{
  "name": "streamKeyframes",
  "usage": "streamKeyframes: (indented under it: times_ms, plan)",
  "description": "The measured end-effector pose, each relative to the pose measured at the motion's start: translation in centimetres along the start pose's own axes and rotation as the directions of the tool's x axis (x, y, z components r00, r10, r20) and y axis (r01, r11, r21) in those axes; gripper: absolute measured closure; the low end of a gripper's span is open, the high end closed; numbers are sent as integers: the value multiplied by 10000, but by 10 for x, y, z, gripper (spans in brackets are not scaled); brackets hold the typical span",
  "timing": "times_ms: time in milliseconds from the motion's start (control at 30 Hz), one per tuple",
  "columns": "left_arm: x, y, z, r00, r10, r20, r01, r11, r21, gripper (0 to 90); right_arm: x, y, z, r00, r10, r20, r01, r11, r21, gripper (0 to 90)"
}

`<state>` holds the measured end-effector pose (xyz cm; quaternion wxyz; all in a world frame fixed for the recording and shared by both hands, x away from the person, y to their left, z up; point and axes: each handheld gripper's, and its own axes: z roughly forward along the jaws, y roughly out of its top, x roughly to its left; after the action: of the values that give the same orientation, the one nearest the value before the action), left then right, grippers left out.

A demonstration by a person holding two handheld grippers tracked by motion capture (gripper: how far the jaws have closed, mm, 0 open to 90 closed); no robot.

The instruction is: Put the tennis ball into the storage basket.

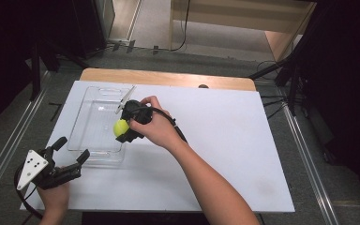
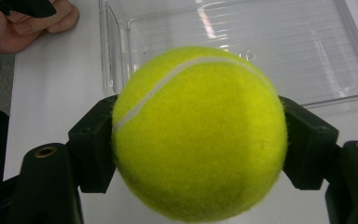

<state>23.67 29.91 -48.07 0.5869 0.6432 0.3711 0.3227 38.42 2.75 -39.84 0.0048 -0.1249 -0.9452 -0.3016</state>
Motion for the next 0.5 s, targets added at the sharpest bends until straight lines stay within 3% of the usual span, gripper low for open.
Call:
streamKeyframes:
  times_ms: [500]
  plan:
    - [0, 0, 0, 10000, -44, 17, 44, 10000, -26, 113, 5, 16, 11, 9992, -348, -199, 347, 9994, -47, 237]
